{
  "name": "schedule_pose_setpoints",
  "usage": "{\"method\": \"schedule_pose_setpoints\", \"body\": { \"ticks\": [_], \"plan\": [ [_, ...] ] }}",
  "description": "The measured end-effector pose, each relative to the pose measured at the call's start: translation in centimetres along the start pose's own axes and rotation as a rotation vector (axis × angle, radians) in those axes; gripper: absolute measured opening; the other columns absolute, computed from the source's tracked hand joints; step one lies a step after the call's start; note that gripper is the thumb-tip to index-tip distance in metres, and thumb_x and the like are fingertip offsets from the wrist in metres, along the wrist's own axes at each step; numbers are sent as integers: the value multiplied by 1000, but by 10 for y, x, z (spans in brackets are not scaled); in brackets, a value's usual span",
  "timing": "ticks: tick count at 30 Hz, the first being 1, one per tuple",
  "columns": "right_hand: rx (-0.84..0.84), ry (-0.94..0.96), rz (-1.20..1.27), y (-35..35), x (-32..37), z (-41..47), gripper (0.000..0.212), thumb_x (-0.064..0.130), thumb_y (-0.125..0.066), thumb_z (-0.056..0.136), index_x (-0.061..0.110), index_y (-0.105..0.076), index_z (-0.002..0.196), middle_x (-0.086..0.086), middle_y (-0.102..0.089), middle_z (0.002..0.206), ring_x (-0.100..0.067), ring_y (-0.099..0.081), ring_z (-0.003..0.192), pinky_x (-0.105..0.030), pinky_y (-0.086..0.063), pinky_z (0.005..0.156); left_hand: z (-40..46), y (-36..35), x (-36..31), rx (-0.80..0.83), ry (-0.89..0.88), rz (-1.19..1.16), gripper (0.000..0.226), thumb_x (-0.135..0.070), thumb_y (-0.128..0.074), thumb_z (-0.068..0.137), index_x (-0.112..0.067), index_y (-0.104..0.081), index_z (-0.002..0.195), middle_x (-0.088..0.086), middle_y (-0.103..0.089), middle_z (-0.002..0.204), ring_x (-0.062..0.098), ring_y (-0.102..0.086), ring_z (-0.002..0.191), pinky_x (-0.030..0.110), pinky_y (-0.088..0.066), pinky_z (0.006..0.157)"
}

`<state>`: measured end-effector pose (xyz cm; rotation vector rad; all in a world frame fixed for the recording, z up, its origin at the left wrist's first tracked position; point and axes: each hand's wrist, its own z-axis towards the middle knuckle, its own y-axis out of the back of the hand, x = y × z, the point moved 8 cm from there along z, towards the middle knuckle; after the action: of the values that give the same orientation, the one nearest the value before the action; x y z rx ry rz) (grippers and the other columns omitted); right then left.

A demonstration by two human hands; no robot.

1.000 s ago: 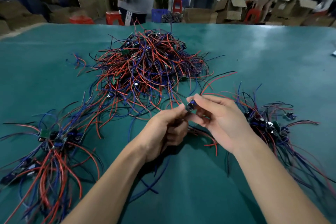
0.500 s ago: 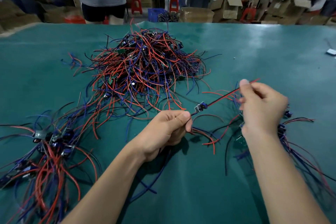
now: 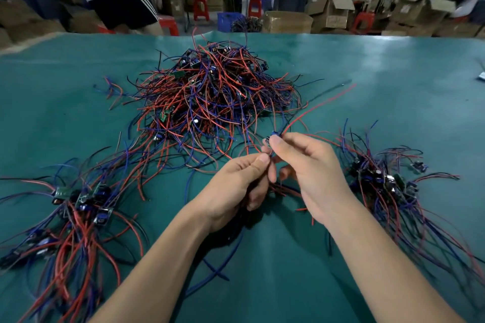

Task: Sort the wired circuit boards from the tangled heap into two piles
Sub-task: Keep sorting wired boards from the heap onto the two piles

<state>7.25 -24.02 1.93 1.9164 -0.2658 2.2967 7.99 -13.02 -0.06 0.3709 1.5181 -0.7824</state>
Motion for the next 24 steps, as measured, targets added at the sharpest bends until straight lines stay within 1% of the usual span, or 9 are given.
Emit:
{"method": "schedule_pose_setpoints", "body": {
  "ticks": [2,5,10,12,15,17,19,22,24],
  "plan": [
    [-79,55,-70,9,3,0,19,36,-71,87,20,-77,77,-8,-75,81,-11,-59,70,-27,-42,58,0,-1,0,9,-2,48,37,-24,-35,106,-7,-52,78,3,-35,45,15,-27,39,25,-24,41],
    [-306,108,-71,36,12,0,22,24,-71,94,18,-74,73,3,-75,75,-6,-56,66,-18,-43,49,-3,-4,0,51,6,112,36,-23,-38,105,-10,-53,75,2,-37,44,14,-28,40,24,-25,41],
    [-550,176,-70,77,32,-3,27,19,-68,99,18,-68,72,7,-71,69,-5,-52,60,-17,-40,48,-4,-9,0,103,13,215,38,-23,-38,106,-13,-53,73,1,-44,42,13,-32,41,20,-29,44],
    [-650,169,-6,97,41,-7,26,19,-64,101,20,-66,75,6,-70,74,-5,-54,60,-17,-41,48,-4,-7,1,103,33,239,38,-21,-38,106,-12,-54,73,1,-48,44,12,-37,40,20,-32,44],
    [-802,137,115,145,63,-20,22,25,-57,102,23,-62,81,7,-63,74,-2,-54,52,-19,-38,45,-5,-2,3,63,69,188,38,-16,-36,104,-10,-57,73,5,-55,48,13,-45,42,20,-36,44],
    [-755,49,-14,163,76,-20,19,34,-54,102,25,-59,86,7,-59,79,1,-53,50,-20,-37,50,-4,-1,4,51,74,159,37,-15,-36,104,-9,-59,75,6,-57,51,13,-47,44,19,-38,44],
    [-632,13,-133,147,84,-19,19,34,-56,100,25,-61,84,7,-62,79,2,-54,49,-20,-36,52,-1,-1,4,38,69,168,36,-15,-37,105,-8,-59,77,6,-58,53,13,-48,44,18,-38,43],
    [-386,99,-239,66,106,-25,24,30,-70,88,18,-69,67,2,-68,61,-4,-53,49,-18,-35,45,0,0,5,9,74,160,35,-15,-39,105,-7,-60,78,6,-59,55,13,-49,46,17,-38,42],
    [-157,162,-300,-13,118,-31,28,40,-70,78,16,-74,63,-1,-71,60,-9,-60,51,-23,-42,47,-6,0,0,-18,45,166,34,-12,-45,101,-12,-64,73,5,-61,57,12,-51,47,19,-39,43]
  ]
}}
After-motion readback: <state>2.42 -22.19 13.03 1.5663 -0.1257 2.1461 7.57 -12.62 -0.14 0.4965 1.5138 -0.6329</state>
